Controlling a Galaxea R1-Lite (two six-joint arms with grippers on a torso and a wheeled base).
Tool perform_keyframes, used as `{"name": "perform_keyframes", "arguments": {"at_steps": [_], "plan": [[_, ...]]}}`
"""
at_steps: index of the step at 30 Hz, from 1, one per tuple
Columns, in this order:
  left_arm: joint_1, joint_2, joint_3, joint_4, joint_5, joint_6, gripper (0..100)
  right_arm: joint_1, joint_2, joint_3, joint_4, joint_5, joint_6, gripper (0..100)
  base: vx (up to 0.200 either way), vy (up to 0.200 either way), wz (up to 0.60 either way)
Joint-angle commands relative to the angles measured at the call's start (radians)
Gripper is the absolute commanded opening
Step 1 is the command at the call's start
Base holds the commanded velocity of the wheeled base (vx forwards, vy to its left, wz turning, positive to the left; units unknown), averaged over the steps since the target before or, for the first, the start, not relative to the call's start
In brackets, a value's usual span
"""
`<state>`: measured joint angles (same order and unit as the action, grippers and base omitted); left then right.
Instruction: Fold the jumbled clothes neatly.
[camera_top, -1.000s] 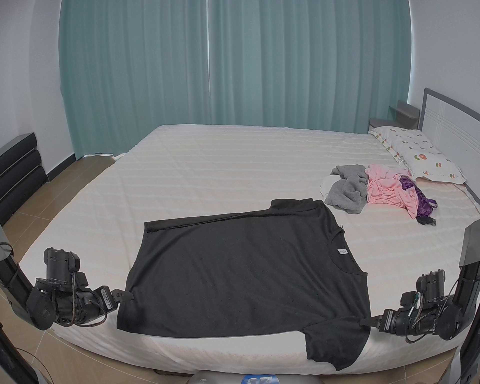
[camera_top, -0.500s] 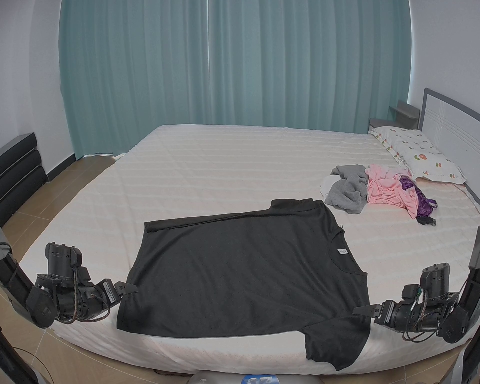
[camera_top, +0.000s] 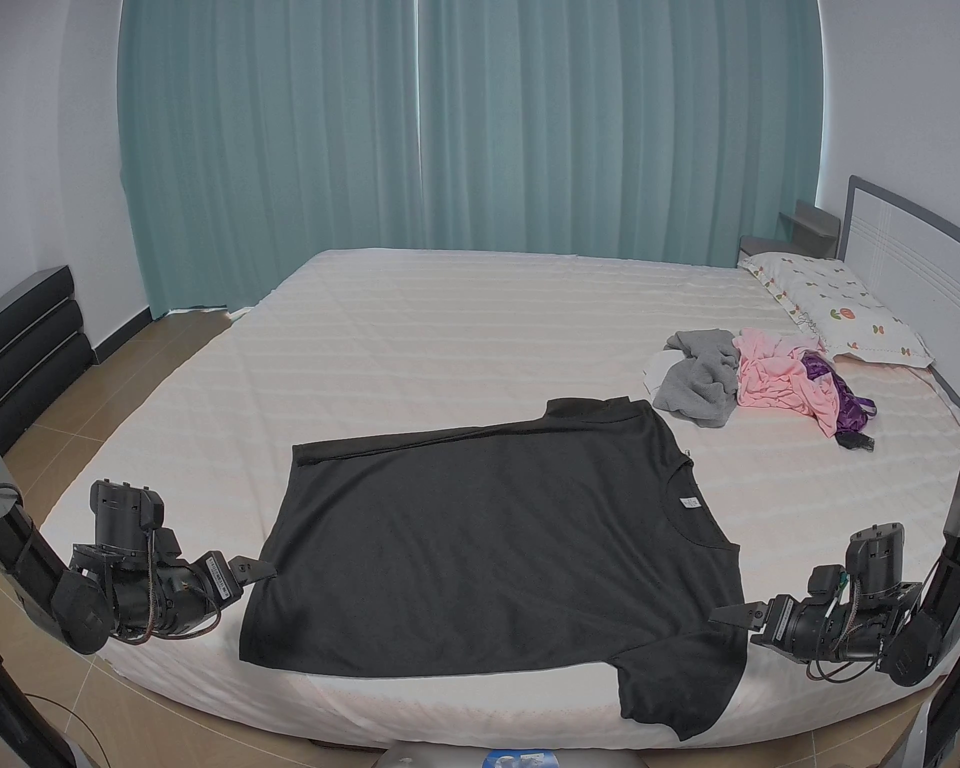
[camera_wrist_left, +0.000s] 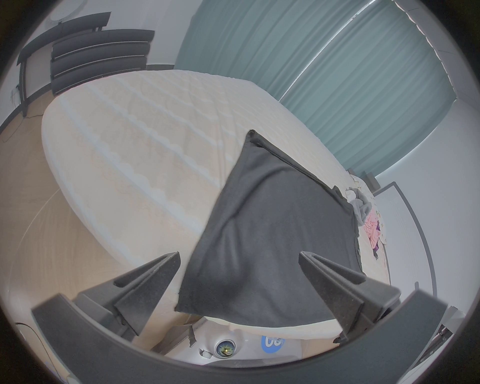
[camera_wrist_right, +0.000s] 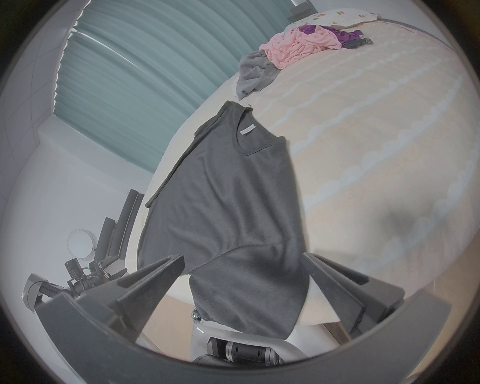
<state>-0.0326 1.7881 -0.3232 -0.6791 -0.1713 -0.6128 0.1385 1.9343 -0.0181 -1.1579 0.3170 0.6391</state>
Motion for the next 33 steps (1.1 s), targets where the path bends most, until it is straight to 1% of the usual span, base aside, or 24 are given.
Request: {"name": "perform_keyframes", "arguments": {"at_steps": [1,8,9,12,17,24,27,30,31,32,33], "plan": [[0.0,-0.001,-0.002,-0.002,0.001,-0.001,100,0.001,-0.001,-0.002,0.0,0.001,0.002,100,0.0,0.0,0.0],[-0.001,-0.015,-0.019,0.003,0.004,-0.051,100,0.006,-0.006,-0.013,0.0,-0.001,0.002,100,0.0,0.0,0.0],[-0.003,-0.015,-0.019,0.003,0.003,-0.053,100,0.007,-0.008,-0.013,-0.002,-0.001,0.001,100,0.0,0.0,0.0],[-0.003,-0.013,-0.019,-0.002,0.001,-0.053,100,0.007,-0.006,-0.011,0.0,-0.001,0.001,100,0.2,0.0,0.0],[-0.001,-0.021,-0.028,-0.003,0.007,-0.055,100,0.007,-0.003,-0.003,0.0,-0.001,0.001,100,0.0,0.0,0.0],[-0.001,-0.018,-0.089,0.006,0.012,-0.047,100,0.009,0.003,-0.006,0.0,0.001,0.001,100,0.0,0.0,0.0],[0.002,-0.003,-0.181,0.016,0.007,-0.05,100,0.009,0.008,-0.008,0.0,-0.001,0.001,100,0.0,0.0,0.0],[-0.001,0.065,-0.284,0.072,0.003,-0.05,100,0.009,0.006,-0.006,0.0,-0.001,0.001,100,0.0,0.0,0.0],[-0.001,0.065,-0.284,0.072,0.003,-0.05,100,0.009,0.006,-0.006,0.0,-0.001,0.001,100,0.0,0.0,0.0],[-0.004,0.116,-0.375,0.121,-0.004,-0.056,100,0.009,0.005,-0.003,0.0,-0.003,-0.001,100,0.0,0.0,0.0],[-0.007,0.145,-0.419,0.144,-0.01,-0.056,100,0.009,0.003,-0.003,-0.002,-0.003,-0.001,100,0.0,0.0,0.0]]}}
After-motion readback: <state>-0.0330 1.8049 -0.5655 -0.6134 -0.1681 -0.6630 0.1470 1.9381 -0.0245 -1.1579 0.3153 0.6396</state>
